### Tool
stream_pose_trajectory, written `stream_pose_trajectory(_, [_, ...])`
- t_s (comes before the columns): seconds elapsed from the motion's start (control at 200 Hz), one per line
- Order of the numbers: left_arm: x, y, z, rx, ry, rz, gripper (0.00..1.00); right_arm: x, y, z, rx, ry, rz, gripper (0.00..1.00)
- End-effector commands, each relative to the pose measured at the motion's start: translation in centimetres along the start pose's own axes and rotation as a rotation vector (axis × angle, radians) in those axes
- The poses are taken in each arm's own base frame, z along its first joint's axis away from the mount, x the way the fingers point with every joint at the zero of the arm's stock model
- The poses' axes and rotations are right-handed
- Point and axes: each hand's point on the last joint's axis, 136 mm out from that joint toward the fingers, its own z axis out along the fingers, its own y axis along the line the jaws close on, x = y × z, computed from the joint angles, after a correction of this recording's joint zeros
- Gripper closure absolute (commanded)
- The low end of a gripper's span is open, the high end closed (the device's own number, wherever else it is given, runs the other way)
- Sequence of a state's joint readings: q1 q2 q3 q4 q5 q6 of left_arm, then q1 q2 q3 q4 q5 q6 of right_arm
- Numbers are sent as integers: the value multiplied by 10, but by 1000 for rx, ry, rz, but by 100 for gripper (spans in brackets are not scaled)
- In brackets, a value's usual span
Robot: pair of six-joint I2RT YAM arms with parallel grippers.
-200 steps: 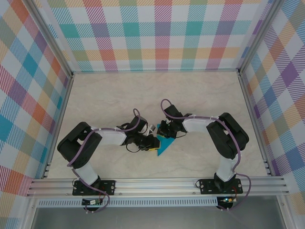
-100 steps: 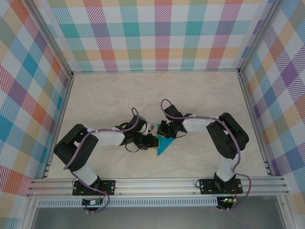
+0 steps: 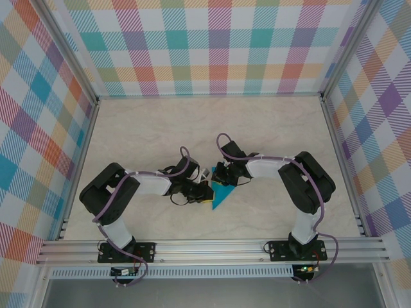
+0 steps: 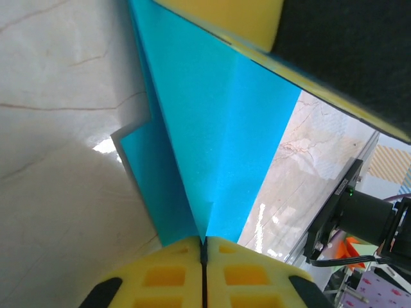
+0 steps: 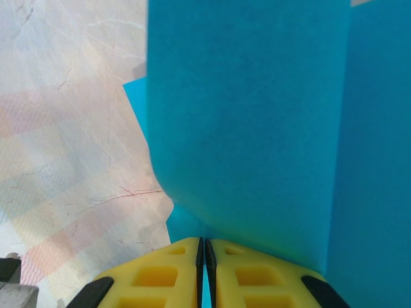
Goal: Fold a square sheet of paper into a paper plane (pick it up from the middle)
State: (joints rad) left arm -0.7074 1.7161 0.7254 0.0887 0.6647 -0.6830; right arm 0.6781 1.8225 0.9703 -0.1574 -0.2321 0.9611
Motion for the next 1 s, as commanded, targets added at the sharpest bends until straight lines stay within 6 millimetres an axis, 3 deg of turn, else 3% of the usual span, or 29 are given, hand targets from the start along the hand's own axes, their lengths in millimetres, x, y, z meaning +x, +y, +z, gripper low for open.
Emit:
stream_pose_trajectory(0.0, [18, 0, 2, 32, 68, 48, 98, 19, -41, 7, 140, 52, 48, 86])
stream_pose_trajectory(0.395, [44, 7, 7, 74, 207, 116, 100, 19, -43, 10, 159, 63, 52, 86])
stream_pose_trajectory(0.525, [40, 9, 6, 57, 187, 101, 94, 20, -45, 11, 161, 68, 53, 86])
stream_pose_trajectory(0.73, [34, -6, -2, 92, 140, 105, 85, 21, -46, 11, 167, 70, 55, 86])
stream_pose_trajectory(0.995, [40, -5, -2, 89, 170, 104, 90, 21, -46, 13, 169, 75, 56, 87])
